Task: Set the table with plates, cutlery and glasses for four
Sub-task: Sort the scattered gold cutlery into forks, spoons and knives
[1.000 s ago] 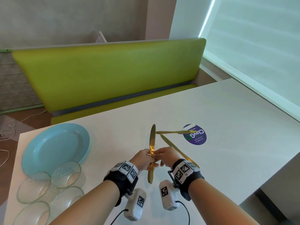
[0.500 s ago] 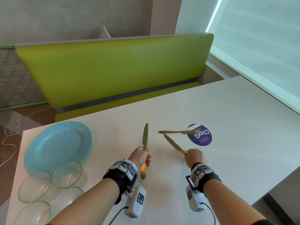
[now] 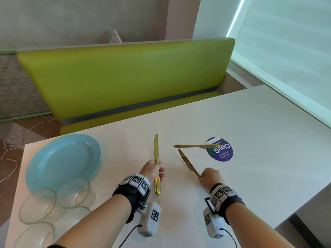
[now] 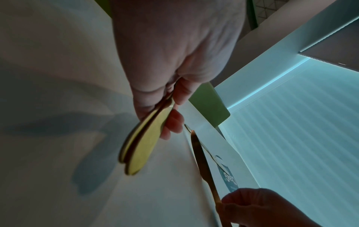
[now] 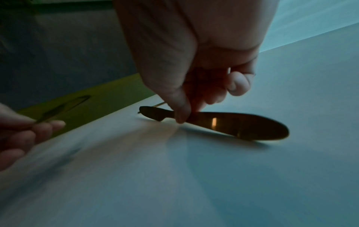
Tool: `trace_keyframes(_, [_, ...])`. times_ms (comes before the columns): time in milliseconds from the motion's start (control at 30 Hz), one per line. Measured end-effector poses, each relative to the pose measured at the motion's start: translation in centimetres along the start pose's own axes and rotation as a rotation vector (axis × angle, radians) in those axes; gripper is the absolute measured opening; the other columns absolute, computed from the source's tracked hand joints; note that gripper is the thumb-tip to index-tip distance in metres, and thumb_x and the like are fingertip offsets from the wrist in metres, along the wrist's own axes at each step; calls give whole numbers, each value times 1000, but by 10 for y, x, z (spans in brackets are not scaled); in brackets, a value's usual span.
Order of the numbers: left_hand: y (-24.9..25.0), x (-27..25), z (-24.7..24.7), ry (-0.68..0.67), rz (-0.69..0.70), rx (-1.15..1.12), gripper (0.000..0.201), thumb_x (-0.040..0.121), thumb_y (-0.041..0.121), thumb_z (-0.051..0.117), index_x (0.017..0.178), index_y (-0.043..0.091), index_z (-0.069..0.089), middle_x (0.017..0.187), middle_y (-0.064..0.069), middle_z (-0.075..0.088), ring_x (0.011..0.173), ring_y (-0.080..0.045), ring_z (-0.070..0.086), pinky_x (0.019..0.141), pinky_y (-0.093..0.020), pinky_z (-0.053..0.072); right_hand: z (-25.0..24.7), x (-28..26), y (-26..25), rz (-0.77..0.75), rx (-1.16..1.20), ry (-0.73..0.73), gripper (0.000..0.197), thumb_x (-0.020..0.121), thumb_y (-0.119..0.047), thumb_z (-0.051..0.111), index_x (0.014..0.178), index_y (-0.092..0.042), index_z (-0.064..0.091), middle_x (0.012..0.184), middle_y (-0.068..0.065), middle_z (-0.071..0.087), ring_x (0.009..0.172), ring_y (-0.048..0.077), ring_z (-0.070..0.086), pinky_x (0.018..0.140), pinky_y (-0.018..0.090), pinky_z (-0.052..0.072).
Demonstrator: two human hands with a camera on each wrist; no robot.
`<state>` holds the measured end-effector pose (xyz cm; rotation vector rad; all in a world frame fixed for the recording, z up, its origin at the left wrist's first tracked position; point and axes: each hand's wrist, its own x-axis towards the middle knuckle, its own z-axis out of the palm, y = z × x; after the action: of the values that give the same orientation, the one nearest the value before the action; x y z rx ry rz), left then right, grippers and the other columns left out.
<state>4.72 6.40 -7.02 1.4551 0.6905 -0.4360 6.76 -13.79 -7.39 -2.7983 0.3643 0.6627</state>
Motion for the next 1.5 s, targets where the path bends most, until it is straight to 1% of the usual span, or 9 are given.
trace_keyframes(133, [1, -1, 0, -15, -11, -16, 16, 95, 0, 34, 102, 7, 47, 76, -10, 56, 64, -21, 55, 59, -31, 49, -5, -7, -16, -59, 235, -33, 11, 87, -20, 60, 78, -15, 65, 89, 5, 69, 81, 19, 60, 69, 23, 45])
trace_keyframes(233, [3, -4, 3, -44, -28, -37, 13, 97, 4, 37, 94, 9, 48, 78, -9, 56, 67, -20, 56, 60, -31, 50, -7, -16, -39, -59, 593, -203, 18, 87, -20, 65, 69, -18, 63, 65, 1, 59, 57, 12, 50, 53, 22, 42])
trace_keyframes(400, [8, -8, 9, -113, -52, -100, 14, 99, 15, 40, 95, 7, 51, 81, -8, 53, 68, -20, 55, 59, -30, 50, -2, -23, -68, -52, 827, -340, 15, 86, -17, 66, 72, -14, 64, 65, 4, 58, 54, 13, 48, 48, 22, 38])
trace_keyframes(667, [7, 0, 5, -110, -47, -66, 17, 99, 14, 40, 89, 7, 52, 71, -10, 53, 64, -23, 57, 72, -40, 54, 16, -21, -84, -110, 735, -336, 20, 85, -20, 67, 67, -15, 60, 63, 2, 60, 50, 11, 50, 44, 20, 37])
trace_keyframes(867, [8, 8, -7, -12, -42, -28, 13, 99, 14, 39, 93, 8, 48, 78, -8, 60, 63, -21, 60, 58, -33, 51, -2, -3, -87, -157, 488, -251, 13, 84, -28, 66, 75, -18, 65, 72, -5, 65, 53, 6, 53, 41, 13, 38])
trace_keyframes(967, [9, 13, -13, 19, -29, -17, 12, 100, 13, 37, 98, 6, 46, 75, -7, 55, 61, -21, 56, 56, -32, 47, -16, 29, -77, -42, 399, -133, 21, 87, -26, 59, 69, -16, 59, 83, 3, 67, 67, 18, 62, 67, 27, 54])
trace_keyframes(1067, [14, 17, -15, 36, -9, 19, 13, 100, 15, 36, 100, 6, 46, 76, -6, 53, 61, -20, 55, 57, -31, 48, -19, 63, -63, 116, 382, -64, 35, 87, -36, 58, 94, -4, 68, 100, 10, 72, 93, 28, 69, 85, 36, 56])
trace_keyframes(1233, [19, 23, -14, 38, 6, 27, 14, 99, 15, 38, 101, 6, 47, 77, -7, 55, 62, -19, 57, 58, -31, 49, -24, 89, -61, 184, 299, -24, 55, 91, -52, 45, 112, -6, 65, 108, 12, 68, 103, 28, 63, 87, 33, 48])
trace_keyframes(1500, [23, 26, -15, 42, -3, -15, 12, 98, 16, 40, 100, 6, 48, 78, -8, 55, 62, -21, 56, 59, -33, 47, -24, 103, -67, 179, 165, -33, 48, 90, -48, 49, 103, -6, 65, 107, 13, 67, 101, 31, 63, 83, 32, 48])
